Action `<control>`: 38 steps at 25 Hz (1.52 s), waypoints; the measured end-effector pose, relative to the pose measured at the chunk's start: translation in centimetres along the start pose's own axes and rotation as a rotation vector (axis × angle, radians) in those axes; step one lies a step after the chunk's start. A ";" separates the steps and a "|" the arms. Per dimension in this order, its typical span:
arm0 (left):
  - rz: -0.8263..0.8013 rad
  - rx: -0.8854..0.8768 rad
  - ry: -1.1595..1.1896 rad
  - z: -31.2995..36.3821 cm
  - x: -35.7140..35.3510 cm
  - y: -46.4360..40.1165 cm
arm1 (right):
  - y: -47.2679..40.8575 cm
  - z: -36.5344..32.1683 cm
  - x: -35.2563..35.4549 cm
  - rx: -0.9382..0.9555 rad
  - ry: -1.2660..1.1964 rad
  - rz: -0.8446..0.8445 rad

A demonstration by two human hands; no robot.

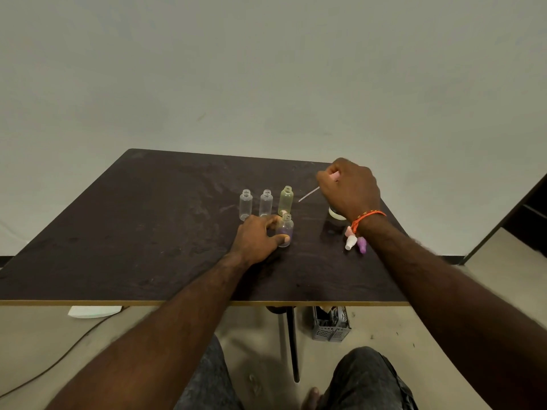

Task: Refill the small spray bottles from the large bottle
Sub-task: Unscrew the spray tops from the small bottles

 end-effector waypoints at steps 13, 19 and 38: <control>-0.006 0.002 -0.008 -0.2 -0.3 0.0 | 3.5 10.0 -7.6 -0.231 0.406 -0.121; -0.006 -0.029 -0.004 -0.3 -0.3 -0.1 | 3.7 14.5 -5.0 -0.341 0.338 -0.020; 0.011 -0.036 0.019 0.2 -0.3 0.5 | 5.6 19.8 -4.9 -0.488 0.150 -0.038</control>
Point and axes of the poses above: each hand's wrist, its own y-axis away from the middle knuckle, its own x-axis out of the back of the hand, z = x × y, the point moved 8 cm from there along -y, towards the middle knuckle, and after that the axes turned 12 degrees about -z, right-handed, at the moved point
